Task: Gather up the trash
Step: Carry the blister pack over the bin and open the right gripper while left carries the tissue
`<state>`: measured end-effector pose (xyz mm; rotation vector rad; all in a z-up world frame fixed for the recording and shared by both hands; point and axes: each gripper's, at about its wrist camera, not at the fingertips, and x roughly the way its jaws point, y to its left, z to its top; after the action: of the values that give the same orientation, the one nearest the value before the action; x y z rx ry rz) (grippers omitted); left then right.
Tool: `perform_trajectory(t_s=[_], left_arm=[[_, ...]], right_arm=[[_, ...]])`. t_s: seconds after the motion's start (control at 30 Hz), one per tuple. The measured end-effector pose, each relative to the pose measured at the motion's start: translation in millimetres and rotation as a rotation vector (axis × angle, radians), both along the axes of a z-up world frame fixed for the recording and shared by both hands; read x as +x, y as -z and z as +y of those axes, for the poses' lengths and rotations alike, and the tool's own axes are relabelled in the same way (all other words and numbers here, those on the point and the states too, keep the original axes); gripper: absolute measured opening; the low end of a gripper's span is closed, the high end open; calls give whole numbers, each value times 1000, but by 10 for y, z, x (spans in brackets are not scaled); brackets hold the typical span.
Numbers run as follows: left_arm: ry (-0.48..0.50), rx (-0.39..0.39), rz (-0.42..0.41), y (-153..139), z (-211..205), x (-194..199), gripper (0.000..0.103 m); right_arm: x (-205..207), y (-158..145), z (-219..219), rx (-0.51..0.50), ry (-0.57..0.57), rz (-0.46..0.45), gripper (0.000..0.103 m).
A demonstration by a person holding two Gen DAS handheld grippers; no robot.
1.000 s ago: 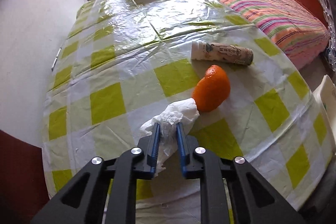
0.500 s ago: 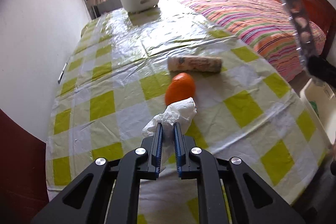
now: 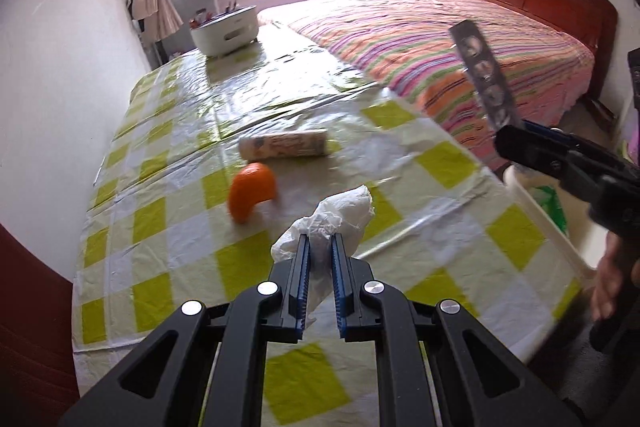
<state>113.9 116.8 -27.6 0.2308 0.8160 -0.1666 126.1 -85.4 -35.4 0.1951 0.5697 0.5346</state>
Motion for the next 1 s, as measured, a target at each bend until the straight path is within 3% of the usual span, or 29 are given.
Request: perform_trajectory(t_s=[1.0], left_arm=[[244,11,-6,-72,-1181,-239,11]], right_arm=[[-447,189,-1080,14,427,-6,38]])
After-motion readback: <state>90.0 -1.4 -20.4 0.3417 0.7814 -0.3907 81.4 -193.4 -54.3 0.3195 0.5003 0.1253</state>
